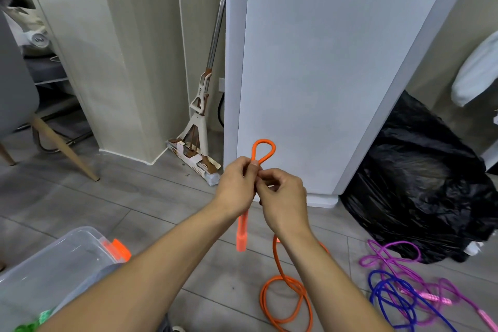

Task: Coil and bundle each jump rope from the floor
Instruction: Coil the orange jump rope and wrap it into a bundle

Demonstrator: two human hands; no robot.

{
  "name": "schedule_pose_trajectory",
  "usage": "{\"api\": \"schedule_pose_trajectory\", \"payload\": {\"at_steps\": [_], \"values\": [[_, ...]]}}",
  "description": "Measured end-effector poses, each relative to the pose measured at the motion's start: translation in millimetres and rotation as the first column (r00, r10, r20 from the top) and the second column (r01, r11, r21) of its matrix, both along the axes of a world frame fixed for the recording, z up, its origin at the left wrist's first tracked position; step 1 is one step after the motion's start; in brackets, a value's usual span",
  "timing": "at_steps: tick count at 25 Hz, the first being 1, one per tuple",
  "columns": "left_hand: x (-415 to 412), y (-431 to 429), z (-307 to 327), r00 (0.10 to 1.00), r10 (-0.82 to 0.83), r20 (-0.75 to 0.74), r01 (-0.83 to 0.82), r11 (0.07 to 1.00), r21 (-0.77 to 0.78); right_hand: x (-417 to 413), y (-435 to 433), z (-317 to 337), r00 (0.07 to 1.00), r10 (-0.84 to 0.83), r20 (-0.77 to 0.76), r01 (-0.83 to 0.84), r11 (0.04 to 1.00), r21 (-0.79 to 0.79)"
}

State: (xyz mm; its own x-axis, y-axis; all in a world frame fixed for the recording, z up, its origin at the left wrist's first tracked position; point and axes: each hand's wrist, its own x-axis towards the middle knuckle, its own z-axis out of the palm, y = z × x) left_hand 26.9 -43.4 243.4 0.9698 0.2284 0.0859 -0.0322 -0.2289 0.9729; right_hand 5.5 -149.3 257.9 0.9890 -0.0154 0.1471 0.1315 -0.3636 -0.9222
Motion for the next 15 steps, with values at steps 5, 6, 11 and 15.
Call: {"api": "schedule_pose_trajectory", "payload": {"at_steps": [5,6,11,15], "values": [[14,29,7,0.990,0.086,-0.111,-0.112,0.963,-0.246,-2,-3,1,0.978,0.187,-0.090,-0.201,0.962,-0.186],[18,34,10,0.989,0.074,-0.127,-0.122,0.898,-0.424,-1,-6,0,0.965,0.233,-0.123,-0.256,0.943,-0.214],[30,60,21,0.978,0.131,-0.161,-0.207,0.565,-0.799,9,-37,4,0.848,0.373,-0.376,-0.487,0.828,-0.277],[28,61,23,0.981,0.136,-0.137,-0.192,0.778,-0.598,16,-56,13,0.973,0.154,-0.171,-0.221,0.835,-0.504]]}}
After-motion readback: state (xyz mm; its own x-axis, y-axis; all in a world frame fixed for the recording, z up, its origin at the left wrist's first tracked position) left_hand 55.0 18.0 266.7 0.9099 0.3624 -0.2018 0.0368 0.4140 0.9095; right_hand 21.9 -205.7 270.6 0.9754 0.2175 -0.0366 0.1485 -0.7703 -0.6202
